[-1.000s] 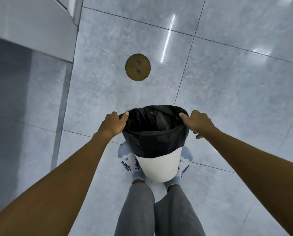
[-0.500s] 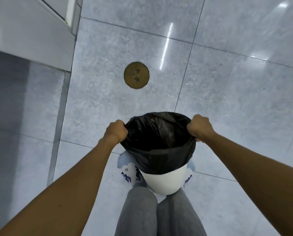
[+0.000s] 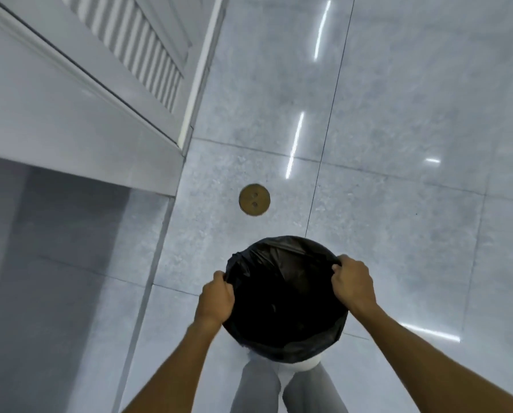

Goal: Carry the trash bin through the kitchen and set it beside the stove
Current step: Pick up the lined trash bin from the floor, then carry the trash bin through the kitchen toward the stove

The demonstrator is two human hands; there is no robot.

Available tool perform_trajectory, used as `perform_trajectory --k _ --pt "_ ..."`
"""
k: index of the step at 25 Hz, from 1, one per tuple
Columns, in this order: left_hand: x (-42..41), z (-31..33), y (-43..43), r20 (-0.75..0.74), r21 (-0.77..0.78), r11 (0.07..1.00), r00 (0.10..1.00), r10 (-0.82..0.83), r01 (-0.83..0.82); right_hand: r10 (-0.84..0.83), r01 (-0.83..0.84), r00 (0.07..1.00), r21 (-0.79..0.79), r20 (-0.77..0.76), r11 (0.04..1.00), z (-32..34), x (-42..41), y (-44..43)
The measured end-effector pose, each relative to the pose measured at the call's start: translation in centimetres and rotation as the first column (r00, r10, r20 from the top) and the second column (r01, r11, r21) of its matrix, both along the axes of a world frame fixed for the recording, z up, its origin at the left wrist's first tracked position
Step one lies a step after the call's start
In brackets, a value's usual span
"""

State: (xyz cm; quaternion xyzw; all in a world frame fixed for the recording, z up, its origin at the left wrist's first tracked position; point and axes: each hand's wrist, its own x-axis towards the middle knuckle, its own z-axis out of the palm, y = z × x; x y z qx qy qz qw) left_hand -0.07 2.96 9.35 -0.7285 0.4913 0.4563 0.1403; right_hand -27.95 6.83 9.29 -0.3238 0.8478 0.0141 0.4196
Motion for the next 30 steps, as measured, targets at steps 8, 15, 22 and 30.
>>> perform_trajectory --k 8,15,22,30 --pt "-0.3 24.0 -0.7 -0.117 -0.265 0.964 0.993 -0.005 -0.026 0.020 -0.035 0.992 -0.122 -0.124 0.992 26.2 1.6 -3.1" --pt "0.0 41.3 -5.3 -0.251 -0.506 0.858 0.967 -0.044 -0.092 -0.150 0.096 0.981 -0.358 -0.126 0.929 41.6 1.6 -4.5" --pt "-2.3 50.1 -8.3 -0.306 -0.553 0.829 0.946 -0.104 -0.087 -0.283 0.215 0.956 -0.475 -0.076 0.853 49.9 -0.5 -6.6" --pt "-10.9 54.3 -15.4 -0.391 -0.550 0.806 0.920 -0.018 -0.218 -0.282 0.217 0.958 -0.520 -0.048 0.826 54.2 -8.6 -12.9"
